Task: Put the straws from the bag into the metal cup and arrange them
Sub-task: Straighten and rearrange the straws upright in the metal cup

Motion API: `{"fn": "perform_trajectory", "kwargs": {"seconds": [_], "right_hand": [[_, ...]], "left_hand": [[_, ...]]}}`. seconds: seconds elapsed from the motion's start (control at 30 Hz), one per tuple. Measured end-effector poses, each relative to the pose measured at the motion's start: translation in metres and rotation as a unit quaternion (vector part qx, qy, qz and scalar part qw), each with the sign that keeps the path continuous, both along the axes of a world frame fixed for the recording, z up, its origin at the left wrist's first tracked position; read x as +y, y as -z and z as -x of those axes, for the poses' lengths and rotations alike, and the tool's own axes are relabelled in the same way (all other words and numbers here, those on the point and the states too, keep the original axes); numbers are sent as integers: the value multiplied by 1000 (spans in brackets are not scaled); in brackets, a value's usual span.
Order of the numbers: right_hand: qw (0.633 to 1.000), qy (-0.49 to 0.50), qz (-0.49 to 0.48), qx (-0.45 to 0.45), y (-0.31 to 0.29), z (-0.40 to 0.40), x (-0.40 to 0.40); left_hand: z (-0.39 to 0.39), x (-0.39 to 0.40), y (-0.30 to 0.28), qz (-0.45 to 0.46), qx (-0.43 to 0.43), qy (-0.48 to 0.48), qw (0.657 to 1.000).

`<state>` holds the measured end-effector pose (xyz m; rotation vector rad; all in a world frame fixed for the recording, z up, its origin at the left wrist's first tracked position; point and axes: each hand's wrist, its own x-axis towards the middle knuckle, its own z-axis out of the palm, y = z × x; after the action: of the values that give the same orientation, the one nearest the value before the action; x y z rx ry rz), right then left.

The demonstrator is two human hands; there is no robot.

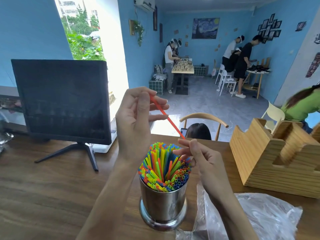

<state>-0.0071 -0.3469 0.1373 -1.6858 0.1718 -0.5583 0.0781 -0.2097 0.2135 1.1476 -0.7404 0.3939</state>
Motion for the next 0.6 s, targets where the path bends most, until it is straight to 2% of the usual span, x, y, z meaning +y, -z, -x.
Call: {"fn": "perform_trajectory", "kwargs": {"seconds": [0.1,0.2,0.27,0.37,0.4,0.47,0.53,0.6], "right_hand": [[995,-18,-96,-16,-5,2,2],[963,-40,-264,-40,-11,1,2],[922,-58,-382,-27,-11,0,2],[838,-70,-540,-35,-9,-3,2],[824,-66,-560,-43,-9,-4,1],[821,-49,-565,-66,-10,-4,1],[844,-7,-527,-103,-10,-4,-2],[886,57,-434,-157,-10,-3,-8]], "left_hand": [[7,3,5,12,25,50,998],[13,4,14,24,60,83,994],[19,4,22,49,82,85,992],[28,4,33,68,90,82,990],[31,4,37,72,97,85,989],[33,5,44,82,120,94,985],[31,10,47,71,136,75,985],[24,16,48,24,143,18,989]]}}
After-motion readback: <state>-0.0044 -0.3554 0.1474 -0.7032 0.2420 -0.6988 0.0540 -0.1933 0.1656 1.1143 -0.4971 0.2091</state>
